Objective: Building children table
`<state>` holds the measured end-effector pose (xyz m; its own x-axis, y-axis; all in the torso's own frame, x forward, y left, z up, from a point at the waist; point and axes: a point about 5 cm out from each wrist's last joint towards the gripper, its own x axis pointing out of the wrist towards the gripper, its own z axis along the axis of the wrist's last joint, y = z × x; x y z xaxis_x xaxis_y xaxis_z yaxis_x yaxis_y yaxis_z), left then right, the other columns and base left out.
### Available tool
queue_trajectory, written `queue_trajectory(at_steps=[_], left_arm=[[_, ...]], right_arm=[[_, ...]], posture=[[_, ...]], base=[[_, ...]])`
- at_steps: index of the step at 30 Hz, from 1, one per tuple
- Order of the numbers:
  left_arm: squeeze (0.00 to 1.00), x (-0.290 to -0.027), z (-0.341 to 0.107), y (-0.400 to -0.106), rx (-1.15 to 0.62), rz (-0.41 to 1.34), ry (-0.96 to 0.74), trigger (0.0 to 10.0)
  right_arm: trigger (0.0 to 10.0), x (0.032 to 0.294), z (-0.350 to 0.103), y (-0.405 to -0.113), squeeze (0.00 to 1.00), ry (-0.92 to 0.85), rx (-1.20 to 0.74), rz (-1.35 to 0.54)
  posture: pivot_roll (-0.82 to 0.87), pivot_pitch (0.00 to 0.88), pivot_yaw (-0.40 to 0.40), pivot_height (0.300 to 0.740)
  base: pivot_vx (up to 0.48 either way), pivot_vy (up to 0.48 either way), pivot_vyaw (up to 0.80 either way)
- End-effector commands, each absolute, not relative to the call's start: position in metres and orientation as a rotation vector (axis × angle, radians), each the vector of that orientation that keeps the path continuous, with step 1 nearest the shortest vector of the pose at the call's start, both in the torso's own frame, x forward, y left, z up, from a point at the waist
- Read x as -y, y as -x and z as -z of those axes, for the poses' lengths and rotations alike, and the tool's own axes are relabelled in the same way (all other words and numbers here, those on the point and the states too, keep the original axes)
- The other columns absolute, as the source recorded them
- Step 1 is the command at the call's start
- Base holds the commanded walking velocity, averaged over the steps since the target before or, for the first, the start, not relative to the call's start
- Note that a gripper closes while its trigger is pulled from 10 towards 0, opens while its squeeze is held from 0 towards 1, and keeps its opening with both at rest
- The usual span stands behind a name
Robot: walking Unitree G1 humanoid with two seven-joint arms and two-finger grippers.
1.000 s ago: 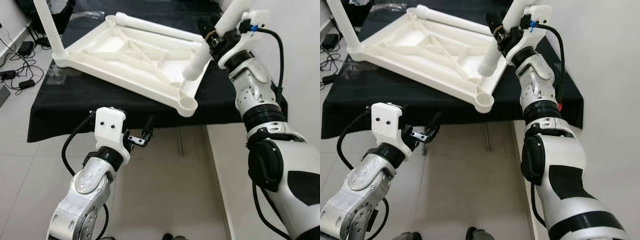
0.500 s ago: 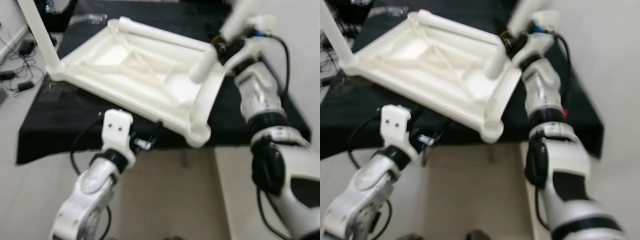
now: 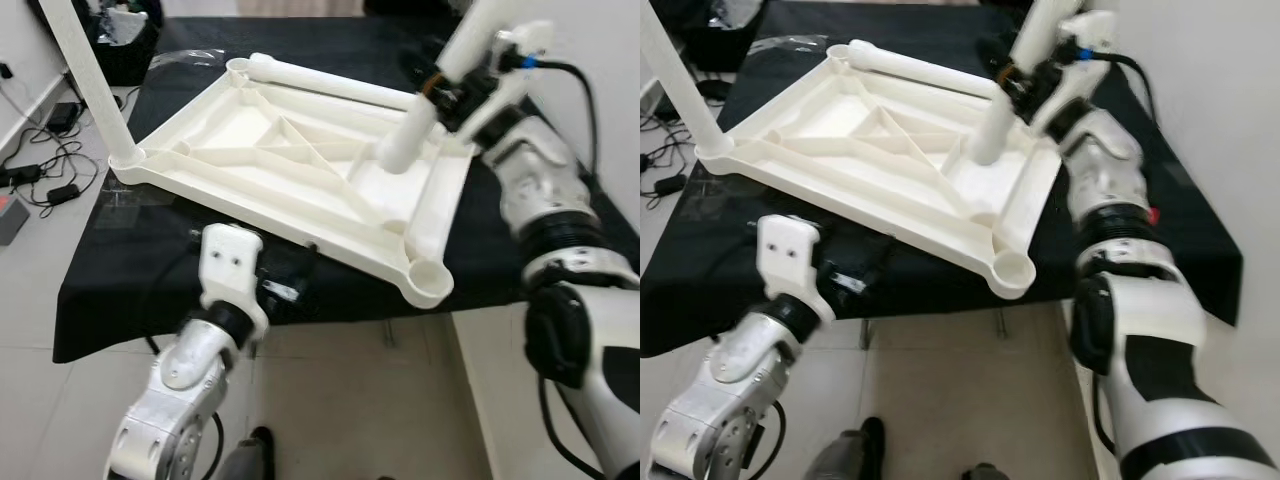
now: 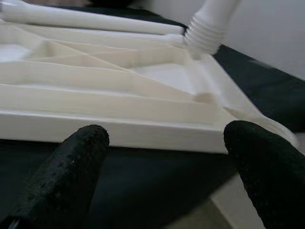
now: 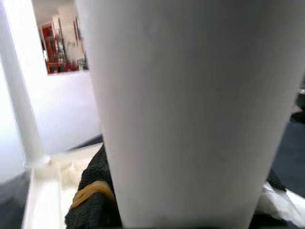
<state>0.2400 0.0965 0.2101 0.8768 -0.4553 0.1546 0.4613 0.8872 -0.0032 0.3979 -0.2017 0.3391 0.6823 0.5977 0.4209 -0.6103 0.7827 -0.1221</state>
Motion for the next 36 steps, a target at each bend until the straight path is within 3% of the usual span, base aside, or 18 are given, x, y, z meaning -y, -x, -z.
queue_trajectory(at_steps=[1,13,29,36], left_arm=[[0.00,-0.094,-0.203,-0.232,0.115,0.532,0.049,10.0],[0.00,-0.086,-0.191,-0.222,0.061,0.599,0.080,10.0],[0.00,-0.089,-0.192,-0.220,0.071,0.564,0.080,10.0],[0.00,-0.099,-0.201,-0.230,0.125,0.465,0.036,10.0]], right_arm=[[10.0,0.211,-0.334,-0.395,0.00,-0.011,0.404,-0.739],[10.0,0.214,-0.310,-0.388,0.00,0.002,0.308,-0.892],[10.0,0.214,-0.329,-0.399,0.00,-0.063,0.393,-0.635],[10.0,0.213,-0.330,-0.400,0.00,-0.070,0.415,-0.597]], posture=[[0.12,0.217,-0.094,0.740],[0.12,0.232,-0.089,0.740],[0.12,0.252,-0.084,0.740],[0.12,0.248,-0.087,0.740]], base=[[0.000,0.000,0.00],[0.000,0.000,0.00],[0.000,0.000,0.00],[0.000,-0.046,-0.56]])
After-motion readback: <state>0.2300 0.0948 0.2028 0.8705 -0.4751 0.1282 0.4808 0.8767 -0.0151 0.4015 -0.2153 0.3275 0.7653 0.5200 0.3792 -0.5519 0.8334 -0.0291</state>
